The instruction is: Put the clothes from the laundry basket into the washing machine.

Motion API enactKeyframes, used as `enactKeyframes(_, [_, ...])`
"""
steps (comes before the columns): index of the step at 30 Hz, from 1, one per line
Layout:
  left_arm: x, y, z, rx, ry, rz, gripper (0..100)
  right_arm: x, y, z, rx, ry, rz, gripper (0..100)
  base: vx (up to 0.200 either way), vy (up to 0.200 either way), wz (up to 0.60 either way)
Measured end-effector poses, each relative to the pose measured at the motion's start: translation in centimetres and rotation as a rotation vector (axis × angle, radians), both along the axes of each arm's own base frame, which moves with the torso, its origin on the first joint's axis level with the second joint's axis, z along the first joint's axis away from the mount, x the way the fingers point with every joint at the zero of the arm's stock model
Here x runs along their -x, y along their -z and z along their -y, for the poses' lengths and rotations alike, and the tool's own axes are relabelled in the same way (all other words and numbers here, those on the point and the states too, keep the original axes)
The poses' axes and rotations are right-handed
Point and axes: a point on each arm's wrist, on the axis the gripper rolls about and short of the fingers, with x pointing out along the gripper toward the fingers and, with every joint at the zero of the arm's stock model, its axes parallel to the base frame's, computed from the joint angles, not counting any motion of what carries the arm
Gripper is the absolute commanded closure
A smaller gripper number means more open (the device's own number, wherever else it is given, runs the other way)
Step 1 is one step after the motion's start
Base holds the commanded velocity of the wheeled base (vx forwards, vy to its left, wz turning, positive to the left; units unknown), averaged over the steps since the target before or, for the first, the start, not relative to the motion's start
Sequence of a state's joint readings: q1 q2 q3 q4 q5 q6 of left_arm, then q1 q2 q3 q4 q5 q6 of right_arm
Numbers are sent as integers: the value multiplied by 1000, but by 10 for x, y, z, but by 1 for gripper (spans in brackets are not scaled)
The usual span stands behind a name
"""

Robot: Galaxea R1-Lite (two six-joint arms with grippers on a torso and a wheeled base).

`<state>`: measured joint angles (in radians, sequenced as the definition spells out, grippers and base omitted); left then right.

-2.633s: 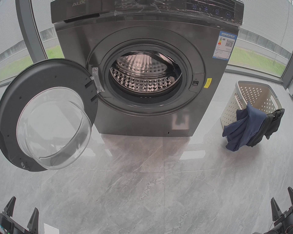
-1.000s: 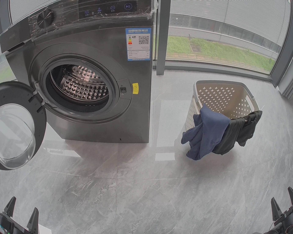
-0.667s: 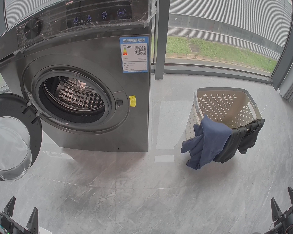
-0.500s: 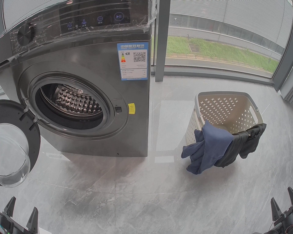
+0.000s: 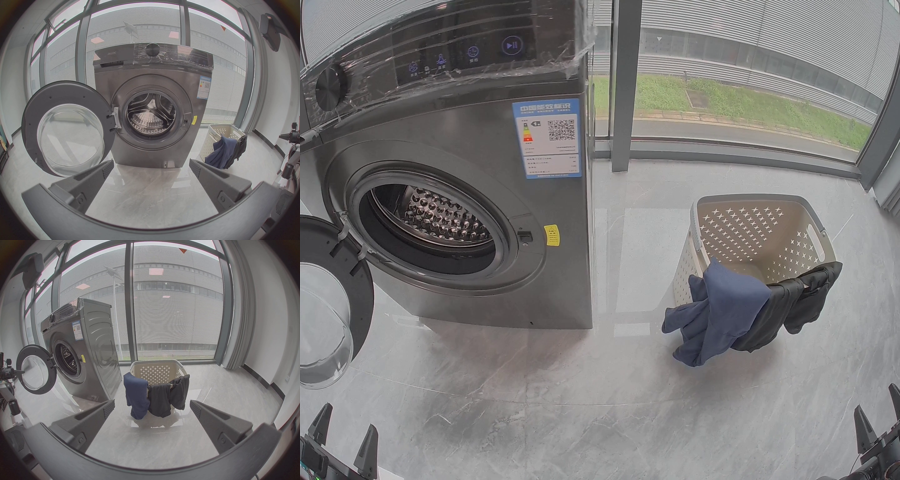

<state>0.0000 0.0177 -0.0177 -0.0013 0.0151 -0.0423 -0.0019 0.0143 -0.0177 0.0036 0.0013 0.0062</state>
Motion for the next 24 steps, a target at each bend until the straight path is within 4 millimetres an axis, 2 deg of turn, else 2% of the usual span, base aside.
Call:
enactKeyframes(3, [0,0,0,0,0,0,0,0,0,0,0,1,1,0,0,0,-200])
enactKeyframes(24, [0,0,0,2,0,0,0,0,0,0,0,3,1,0,0,-200,0])
